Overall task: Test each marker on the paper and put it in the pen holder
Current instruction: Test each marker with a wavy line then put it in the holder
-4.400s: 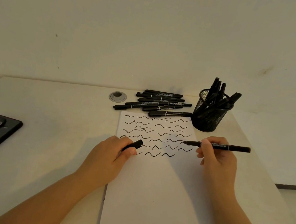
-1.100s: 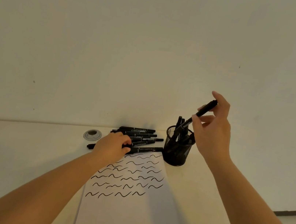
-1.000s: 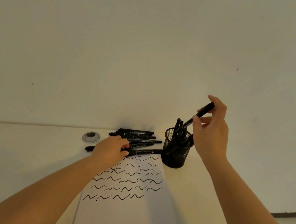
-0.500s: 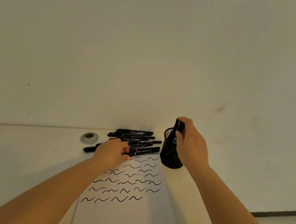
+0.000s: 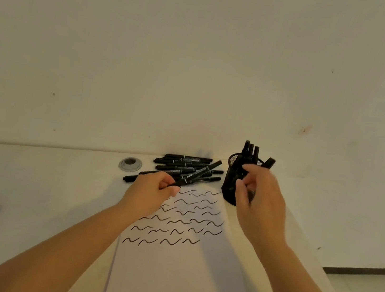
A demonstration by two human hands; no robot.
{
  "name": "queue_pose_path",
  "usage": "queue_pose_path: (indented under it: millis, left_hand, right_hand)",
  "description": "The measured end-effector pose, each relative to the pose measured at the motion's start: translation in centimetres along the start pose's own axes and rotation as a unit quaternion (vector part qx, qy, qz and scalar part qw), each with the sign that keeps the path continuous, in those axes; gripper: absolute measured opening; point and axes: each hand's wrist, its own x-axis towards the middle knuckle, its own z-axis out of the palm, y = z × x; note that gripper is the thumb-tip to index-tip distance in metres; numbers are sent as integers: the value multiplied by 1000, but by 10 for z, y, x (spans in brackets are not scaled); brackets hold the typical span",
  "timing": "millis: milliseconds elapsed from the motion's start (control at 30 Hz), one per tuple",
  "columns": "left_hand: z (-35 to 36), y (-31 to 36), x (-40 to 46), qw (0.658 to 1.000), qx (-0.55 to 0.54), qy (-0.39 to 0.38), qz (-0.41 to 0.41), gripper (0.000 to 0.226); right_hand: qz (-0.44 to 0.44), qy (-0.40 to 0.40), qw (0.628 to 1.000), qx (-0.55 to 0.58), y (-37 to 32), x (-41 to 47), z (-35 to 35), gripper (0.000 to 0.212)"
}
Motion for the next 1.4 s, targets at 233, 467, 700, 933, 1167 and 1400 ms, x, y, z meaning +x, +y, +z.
queue_pose_path:
  millis: [233, 467, 700, 933, 1167, 1400]
  left_hand:
    - [4, 19, -70, 979, -193, -63, 27, 16]
    - [8, 24, -93, 992, -75, -35, 90, 12]
    - [11, 2, -99, 984, 103, 48, 136, 22]
    - [11, -22, -99, 985, 84, -13, 153, 21]
    - [5, -30, -101, 987, 83, -38, 132, 14]
    - [5, -30, -101, 989, 68, -34, 130, 12]
  right_hand:
    - [204, -147, 921, 296, -32, -38, 16, 18]
    - [247, -125, 913, 301, -46, -60, 30, 29]
    - [434, 117, 850, 274, 5, -42, 5, 27]
    - [291, -14, 927, 236, 11, -64, 14, 15]
    - [214, -100, 950, 204, 19, -75, 21, 19]
    - [206, -106, 965, 127, 24, -73, 17, 17]
